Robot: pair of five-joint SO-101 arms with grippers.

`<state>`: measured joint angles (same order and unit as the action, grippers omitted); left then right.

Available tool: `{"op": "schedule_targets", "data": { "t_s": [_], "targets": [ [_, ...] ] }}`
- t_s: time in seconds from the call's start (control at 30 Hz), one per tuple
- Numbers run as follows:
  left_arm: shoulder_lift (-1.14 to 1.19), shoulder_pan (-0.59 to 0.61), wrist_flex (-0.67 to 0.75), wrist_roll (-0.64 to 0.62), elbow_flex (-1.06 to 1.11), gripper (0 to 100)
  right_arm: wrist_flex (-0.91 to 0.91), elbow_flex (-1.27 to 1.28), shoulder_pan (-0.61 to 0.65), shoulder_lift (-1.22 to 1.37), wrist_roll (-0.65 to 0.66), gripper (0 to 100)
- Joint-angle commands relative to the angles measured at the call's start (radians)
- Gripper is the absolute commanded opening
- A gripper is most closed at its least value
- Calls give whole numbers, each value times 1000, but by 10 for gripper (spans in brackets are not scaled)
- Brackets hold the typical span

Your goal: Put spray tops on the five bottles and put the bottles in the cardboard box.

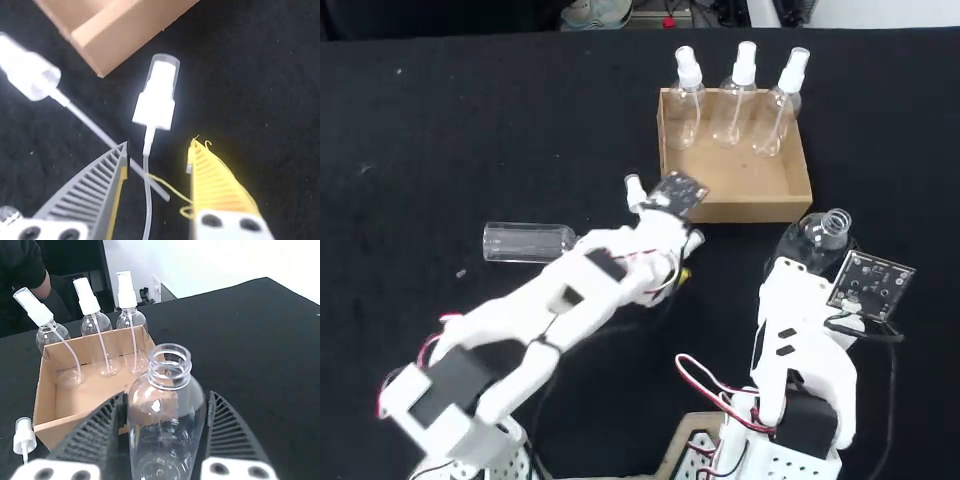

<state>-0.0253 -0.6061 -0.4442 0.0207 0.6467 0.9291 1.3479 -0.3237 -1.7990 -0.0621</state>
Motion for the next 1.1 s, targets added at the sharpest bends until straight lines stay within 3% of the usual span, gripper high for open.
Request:
{"op": "schedule_targets", "data": {
  "t_s": [0.0, 0.37, 1.07],
  "targets": [
    [94, -13, -127, 15, -245, 193, 0, -61, -17, -74, -6, 144],
    [264, 5, -163, 17, -363, 193, 0, -61, -17, -74, -6, 144],
    [272, 4, -143, 15, -412, 191, -6, -47, -17, -81, -6, 144]
  ]
}}
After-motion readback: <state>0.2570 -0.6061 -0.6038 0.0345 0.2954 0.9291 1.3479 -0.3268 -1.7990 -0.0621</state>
